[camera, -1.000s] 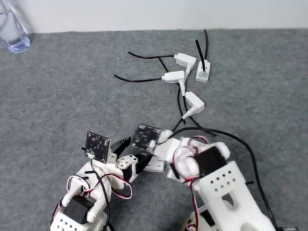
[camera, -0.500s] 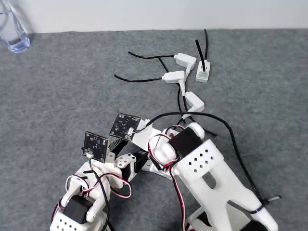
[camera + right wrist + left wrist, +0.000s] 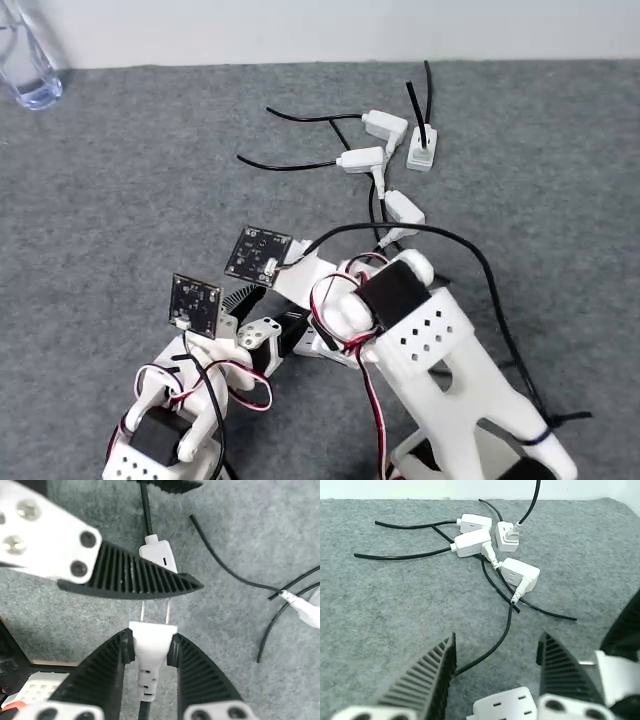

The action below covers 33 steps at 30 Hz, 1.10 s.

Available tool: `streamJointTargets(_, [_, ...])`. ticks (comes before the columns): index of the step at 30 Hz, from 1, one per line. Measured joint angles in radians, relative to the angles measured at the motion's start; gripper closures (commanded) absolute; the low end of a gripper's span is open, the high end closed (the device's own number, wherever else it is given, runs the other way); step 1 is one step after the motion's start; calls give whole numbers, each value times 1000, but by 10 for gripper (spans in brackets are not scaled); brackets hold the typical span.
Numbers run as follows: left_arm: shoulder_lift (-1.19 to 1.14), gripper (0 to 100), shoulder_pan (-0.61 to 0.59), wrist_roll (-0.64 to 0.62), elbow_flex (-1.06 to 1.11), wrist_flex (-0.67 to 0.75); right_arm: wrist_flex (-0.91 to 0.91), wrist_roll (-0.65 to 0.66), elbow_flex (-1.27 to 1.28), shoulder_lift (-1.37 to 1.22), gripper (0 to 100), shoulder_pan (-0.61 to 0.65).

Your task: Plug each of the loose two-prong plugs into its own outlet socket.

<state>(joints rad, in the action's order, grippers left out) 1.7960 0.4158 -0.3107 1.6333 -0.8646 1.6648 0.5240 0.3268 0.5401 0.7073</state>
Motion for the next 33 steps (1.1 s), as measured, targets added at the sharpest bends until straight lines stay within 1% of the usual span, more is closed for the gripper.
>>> streamJointTargets(6, [-12, 744, 2, 3, 3, 0, 17, 2, -64, 2, 991, 12])
streamJointTargets(15, [-12, 744, 2, 6, 3, 0, 17, 3, -66, 2, 991, 12])
streamJointTargets(26, [-12, 744, 5, 8, 5, 0, 15, 17, -66, 2, 991, -61])
streamJointTargets(29, [-12, 744, -48, 9, 5, 0, 15, 35, -66, -8, 991, -95])
streamJointTargets(33, [-12, 745, -203, 9, 18, 0, 14, 91, -68, -11, 991, -129])
